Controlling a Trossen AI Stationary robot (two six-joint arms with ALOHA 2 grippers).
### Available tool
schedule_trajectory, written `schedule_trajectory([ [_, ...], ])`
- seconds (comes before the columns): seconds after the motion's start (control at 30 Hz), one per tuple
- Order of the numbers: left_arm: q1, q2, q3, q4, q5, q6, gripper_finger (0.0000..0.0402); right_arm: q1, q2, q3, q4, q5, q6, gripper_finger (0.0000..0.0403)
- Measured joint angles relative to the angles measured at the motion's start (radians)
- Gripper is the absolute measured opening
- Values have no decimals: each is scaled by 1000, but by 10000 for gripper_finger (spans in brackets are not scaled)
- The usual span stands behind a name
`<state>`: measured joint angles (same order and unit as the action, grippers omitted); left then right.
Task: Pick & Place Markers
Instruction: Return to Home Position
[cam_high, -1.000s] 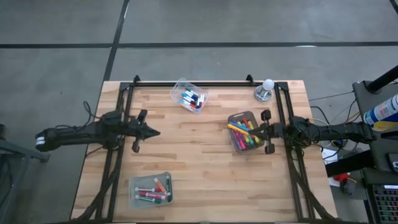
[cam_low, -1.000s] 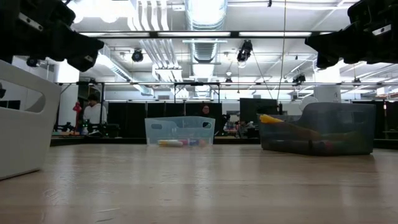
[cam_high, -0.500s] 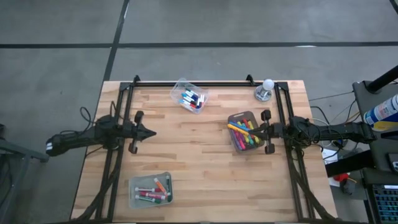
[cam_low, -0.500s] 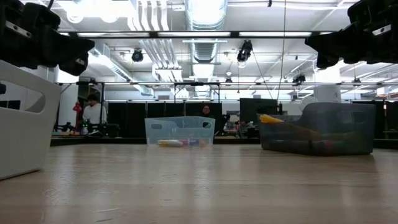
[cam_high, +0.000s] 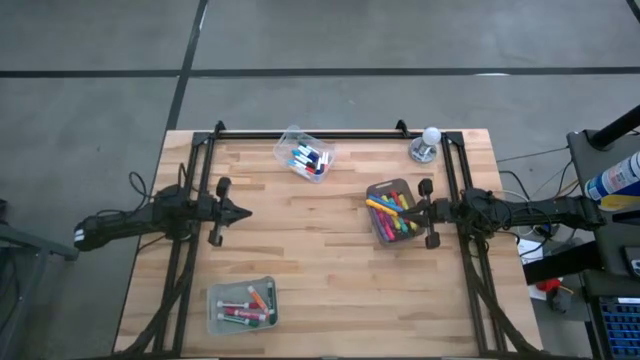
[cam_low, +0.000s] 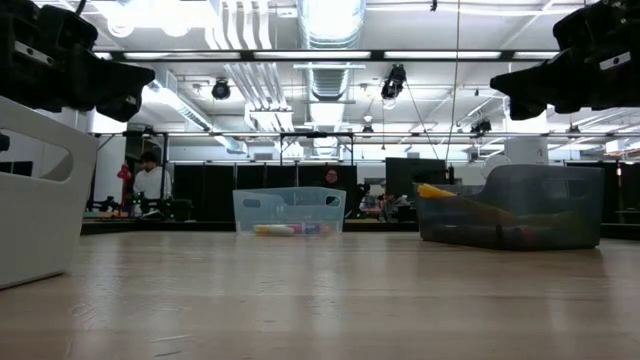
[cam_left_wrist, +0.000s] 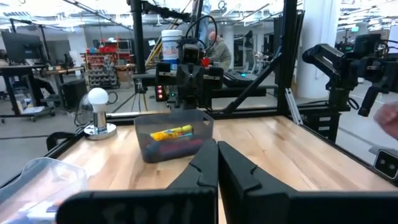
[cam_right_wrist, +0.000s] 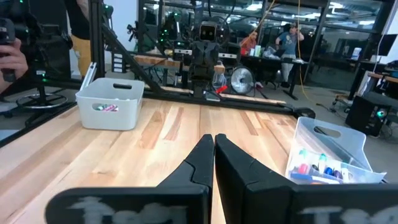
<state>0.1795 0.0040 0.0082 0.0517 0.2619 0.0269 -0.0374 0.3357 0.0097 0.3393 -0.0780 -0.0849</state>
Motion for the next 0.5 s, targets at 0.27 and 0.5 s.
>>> schedule_trajectory([
  [0.27,0,0,0,0,0,-79,2,0,1,0,0,0,-21,8],
  [0.5,0,0,-1,-1,1,-80,2,0,1,0,0,0,-38,8],
])
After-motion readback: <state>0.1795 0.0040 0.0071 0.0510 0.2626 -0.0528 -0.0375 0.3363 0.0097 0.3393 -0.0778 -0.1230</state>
